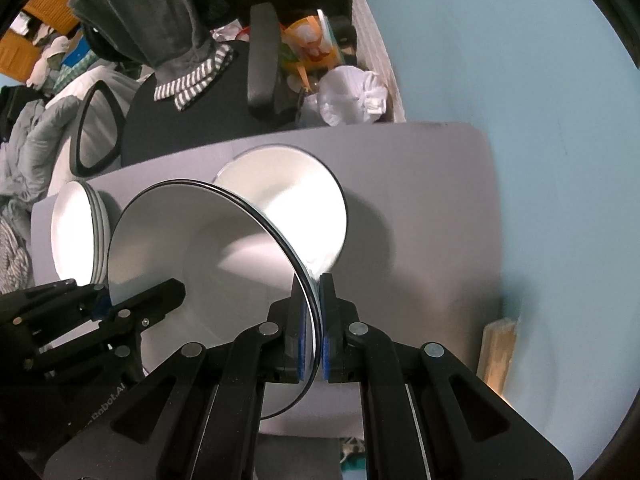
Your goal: Organize plates and bowls
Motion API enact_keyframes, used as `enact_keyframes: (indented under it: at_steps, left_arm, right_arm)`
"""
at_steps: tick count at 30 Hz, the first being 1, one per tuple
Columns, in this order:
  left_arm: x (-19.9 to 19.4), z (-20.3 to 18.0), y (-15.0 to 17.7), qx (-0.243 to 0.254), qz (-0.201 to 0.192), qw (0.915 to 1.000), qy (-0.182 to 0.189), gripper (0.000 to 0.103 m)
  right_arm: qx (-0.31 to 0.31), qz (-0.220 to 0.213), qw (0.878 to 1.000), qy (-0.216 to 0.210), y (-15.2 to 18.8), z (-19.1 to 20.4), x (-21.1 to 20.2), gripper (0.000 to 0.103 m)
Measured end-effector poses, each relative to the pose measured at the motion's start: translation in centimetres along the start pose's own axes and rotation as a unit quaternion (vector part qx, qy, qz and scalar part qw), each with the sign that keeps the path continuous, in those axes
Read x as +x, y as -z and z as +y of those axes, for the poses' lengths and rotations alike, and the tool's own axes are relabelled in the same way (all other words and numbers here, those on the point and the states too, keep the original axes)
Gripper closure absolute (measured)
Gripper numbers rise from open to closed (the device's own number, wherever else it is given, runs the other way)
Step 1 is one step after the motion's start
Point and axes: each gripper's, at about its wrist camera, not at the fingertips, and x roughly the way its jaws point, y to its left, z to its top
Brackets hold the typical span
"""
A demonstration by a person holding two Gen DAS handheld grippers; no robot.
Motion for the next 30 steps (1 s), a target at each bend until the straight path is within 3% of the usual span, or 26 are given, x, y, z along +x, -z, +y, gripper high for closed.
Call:
enact_keyframes:
  at_steps: [13,30]
  left_arm:
    - [1.8,-0.3,-3.3,-0.010,0.016,0.9996,-0.023,0.095]
    - [4.0,-1.1,-4.5,0.003,0.043,0.9983,-0.039,0.095]
  right_arm:
    - [0.007,0.037,0.999,-0.025,-3.1,-1.0,2.8,0.097]
    - [0.016,0.064,0.997,-0.032,-3.7,-2.1,5.2,0.096]
